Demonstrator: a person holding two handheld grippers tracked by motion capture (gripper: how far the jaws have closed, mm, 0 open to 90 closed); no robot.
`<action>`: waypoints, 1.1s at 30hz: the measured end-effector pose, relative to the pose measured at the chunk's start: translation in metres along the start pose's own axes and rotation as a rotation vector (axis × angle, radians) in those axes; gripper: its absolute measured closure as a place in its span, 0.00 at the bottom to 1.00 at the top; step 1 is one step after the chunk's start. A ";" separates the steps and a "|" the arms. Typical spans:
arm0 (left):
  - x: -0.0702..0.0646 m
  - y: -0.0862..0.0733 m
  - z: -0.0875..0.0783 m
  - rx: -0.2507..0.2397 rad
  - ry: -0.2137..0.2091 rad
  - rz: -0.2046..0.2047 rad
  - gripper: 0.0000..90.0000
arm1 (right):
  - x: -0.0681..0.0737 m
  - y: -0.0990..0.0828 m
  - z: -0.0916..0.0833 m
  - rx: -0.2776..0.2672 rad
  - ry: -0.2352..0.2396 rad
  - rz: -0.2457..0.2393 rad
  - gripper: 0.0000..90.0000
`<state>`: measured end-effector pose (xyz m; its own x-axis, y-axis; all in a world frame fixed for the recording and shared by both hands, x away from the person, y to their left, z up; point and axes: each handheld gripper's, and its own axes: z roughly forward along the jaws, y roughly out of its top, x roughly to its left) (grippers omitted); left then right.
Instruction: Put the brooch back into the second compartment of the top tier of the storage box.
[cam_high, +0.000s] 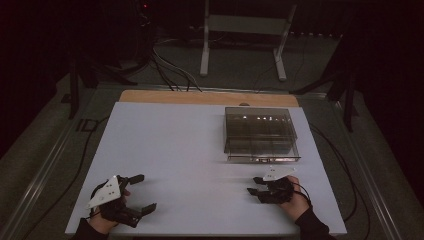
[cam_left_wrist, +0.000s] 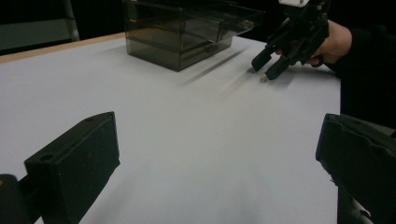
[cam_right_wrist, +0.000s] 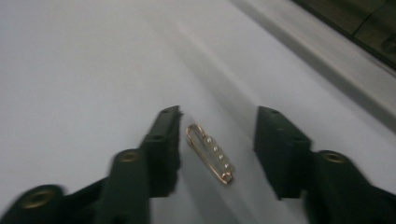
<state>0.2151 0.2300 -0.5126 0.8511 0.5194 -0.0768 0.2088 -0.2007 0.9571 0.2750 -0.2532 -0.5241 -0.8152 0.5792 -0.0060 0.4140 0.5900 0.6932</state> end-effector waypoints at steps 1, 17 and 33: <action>0.000 0.000 0.000 -0.001 -0.001 -0.003 0.01 | 0.000 0.000 0.001 0.007 0.006 -0.008 0.64; 0.000 0.000 0.000 0.001 -0.002 -0.001 0.01 | 0.007 0.006 0.003 0.050 0.031 -0.073 0.94; 0.000 -0.002 0.001 0.008 -0.007 -0.002 0.01 | 0.006 0.010 -0.005 0.012 0.047 -0.019 0.96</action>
<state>0.2154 0.2293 -0.5144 0.8538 0.5142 -0.0811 0.2147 -0.2059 0.9547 0.2722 -0.2466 -0.5138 -0.8412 0.5406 0.0150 0.4028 0.6078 0.6843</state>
